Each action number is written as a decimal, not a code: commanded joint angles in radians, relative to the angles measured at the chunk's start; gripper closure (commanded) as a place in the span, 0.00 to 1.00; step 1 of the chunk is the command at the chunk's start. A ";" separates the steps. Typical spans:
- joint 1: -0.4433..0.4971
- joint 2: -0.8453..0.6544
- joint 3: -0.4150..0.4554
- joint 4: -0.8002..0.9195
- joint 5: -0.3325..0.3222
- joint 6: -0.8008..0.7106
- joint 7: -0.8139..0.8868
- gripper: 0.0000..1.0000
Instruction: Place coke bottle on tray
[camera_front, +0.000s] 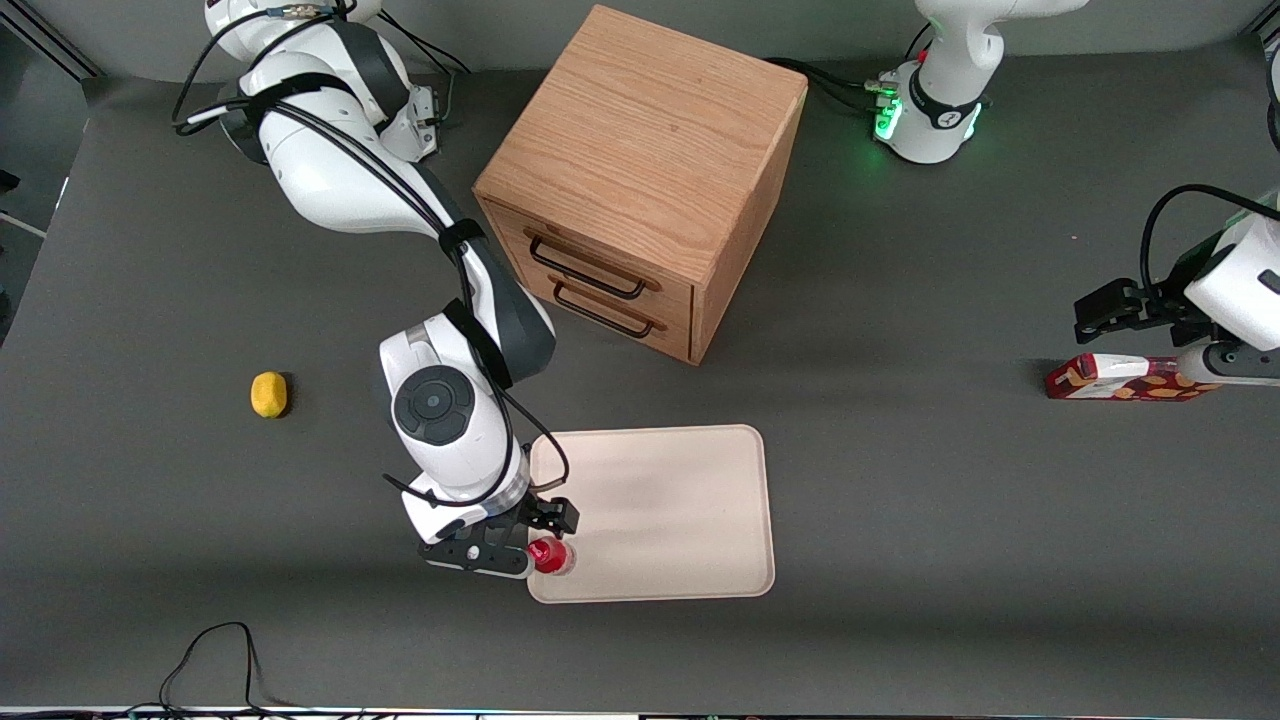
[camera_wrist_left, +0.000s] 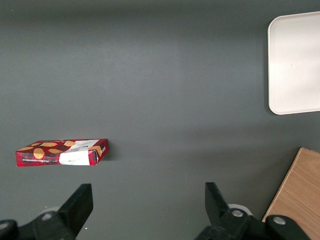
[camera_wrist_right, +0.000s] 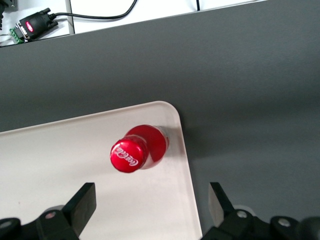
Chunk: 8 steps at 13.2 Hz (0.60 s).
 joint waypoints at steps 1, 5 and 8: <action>-0.004 -0.089 -0.003 -0.072 -0.011 -0.068 0.020 0.00; -0.064 -0.330 -0.006 -0.393 0.041 -0.056 -0.091 0.00; -0.156 -0.549 -0.008 -0.661 0.130 -0.033 -0.271 0.00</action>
